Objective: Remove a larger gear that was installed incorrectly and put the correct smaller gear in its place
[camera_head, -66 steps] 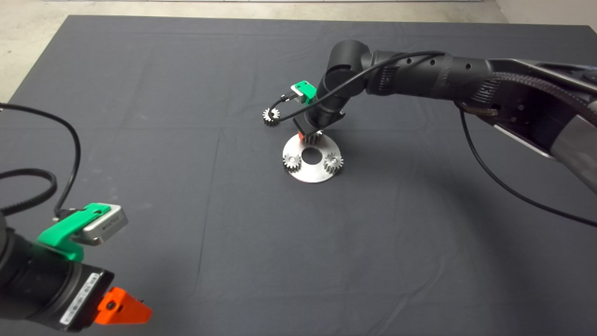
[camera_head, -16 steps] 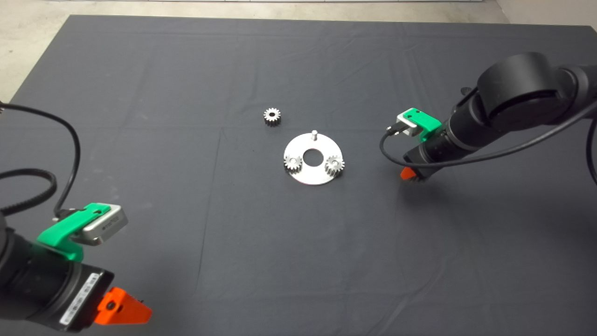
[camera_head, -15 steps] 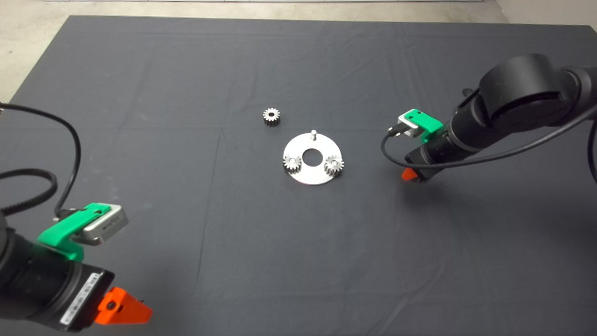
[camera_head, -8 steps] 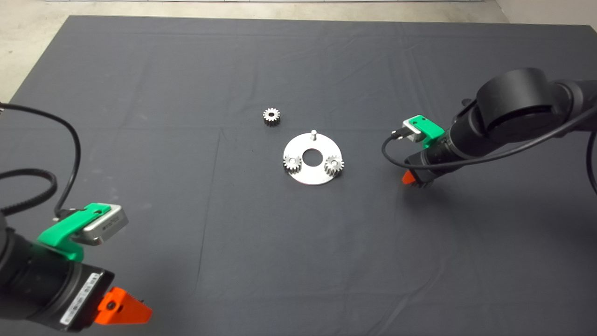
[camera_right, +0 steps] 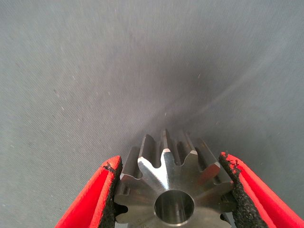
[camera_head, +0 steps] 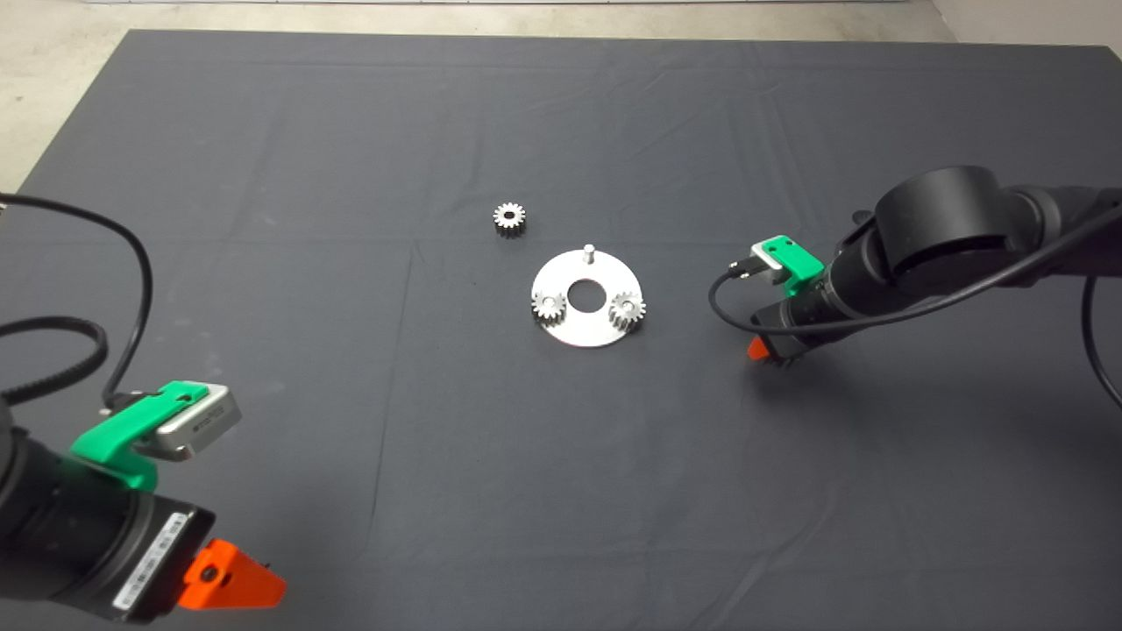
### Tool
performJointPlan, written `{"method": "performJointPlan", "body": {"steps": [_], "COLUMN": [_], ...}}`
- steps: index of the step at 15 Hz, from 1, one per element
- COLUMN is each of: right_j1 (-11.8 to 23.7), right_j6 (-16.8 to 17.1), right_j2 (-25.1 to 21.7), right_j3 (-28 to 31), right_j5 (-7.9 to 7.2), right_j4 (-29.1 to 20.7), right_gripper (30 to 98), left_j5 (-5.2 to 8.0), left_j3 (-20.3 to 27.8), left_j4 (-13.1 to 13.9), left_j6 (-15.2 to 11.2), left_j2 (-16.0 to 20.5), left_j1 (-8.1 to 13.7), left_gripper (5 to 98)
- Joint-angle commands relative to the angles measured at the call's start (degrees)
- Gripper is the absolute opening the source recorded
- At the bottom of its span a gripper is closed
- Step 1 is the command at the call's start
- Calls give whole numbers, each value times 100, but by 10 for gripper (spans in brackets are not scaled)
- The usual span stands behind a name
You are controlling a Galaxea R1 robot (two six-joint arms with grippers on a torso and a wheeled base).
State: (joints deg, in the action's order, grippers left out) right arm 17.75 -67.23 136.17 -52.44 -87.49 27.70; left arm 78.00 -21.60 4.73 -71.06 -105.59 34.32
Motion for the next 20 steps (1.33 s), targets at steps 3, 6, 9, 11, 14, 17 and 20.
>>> {"method": "performJointPlan", "body": {"steps": [3, 6, 9, 11, 14, 17, 20], "right_j1": [71, 54, 17, -17, -25, -34, -34], "right_j6": [-79, -132, -132, -132, -168, -176, -182], "right_j2": [2, 11, 2, 11, 2, 2, -6], "right_j3": [43, 41, 34, 34, 34, 43, 43], "right_j5": [-32, -32, -32, -32, -32, -32, -32], "right_j4": [297, 333, 333, 341, 342, 342, 347], "right_gripper": [512, 512, 512, 512, 512, 514, 514], "left_j5": [14, 14, 14, 14, 14, 14, 14], "left_j3": [105, 105, 105, 105, 105, 105, 105], "left_j4": [90, 90, 90, 90, 90, 90, 90], "left_j6": [4, 4, 4, 4, 4, 4, 4], "left_j2": [7, 7, 7, 7, 7, -1, -1], "left_j1": [40, 34, 32, 32, 32, 40, 32], "left_gripper": [983, 983, 983, 983, 983, 983, 983]}}
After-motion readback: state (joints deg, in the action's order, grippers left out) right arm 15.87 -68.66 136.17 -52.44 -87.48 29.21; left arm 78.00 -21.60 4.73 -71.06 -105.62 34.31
